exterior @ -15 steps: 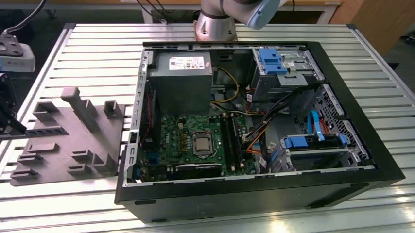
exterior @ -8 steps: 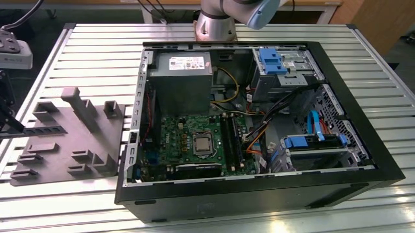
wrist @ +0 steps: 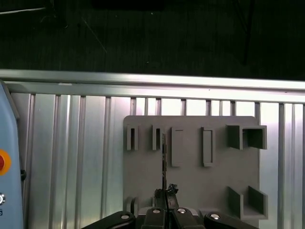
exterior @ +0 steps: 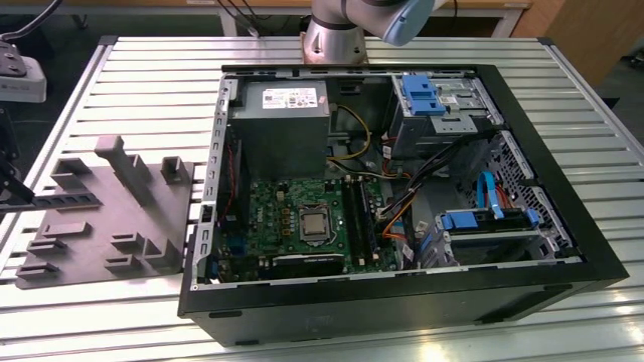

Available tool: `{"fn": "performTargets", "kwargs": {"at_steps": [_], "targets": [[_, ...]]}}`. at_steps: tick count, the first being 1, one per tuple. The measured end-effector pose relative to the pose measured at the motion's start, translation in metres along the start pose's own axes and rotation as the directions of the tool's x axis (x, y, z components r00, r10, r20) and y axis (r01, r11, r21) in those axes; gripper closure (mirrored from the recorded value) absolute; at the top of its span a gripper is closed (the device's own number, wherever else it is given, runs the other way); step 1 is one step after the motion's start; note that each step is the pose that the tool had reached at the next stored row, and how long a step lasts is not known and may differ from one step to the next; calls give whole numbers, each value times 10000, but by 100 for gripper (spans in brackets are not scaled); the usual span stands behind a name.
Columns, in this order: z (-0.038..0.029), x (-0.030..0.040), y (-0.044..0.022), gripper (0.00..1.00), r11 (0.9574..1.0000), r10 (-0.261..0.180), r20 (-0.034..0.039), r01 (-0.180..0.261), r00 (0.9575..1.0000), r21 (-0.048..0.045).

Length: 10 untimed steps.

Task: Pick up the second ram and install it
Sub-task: 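Pick up the second ram and move it above second insertion slot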

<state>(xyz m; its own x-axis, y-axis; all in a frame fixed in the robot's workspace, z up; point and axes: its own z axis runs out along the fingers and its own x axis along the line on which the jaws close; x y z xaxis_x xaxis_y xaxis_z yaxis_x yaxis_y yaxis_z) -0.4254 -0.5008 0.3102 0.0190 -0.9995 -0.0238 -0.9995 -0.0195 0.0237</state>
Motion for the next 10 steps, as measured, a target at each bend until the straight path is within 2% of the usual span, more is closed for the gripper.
{"fn": "performTargets", "kwargs": {"at_steps": [6, 10], "targets": [[-51, -1, 2, 88, 10000, 0, 0, 0, 10000, 10], [-56, -2, 2, 88, 10000, 0, 1, 0, 10000, 12]]}}
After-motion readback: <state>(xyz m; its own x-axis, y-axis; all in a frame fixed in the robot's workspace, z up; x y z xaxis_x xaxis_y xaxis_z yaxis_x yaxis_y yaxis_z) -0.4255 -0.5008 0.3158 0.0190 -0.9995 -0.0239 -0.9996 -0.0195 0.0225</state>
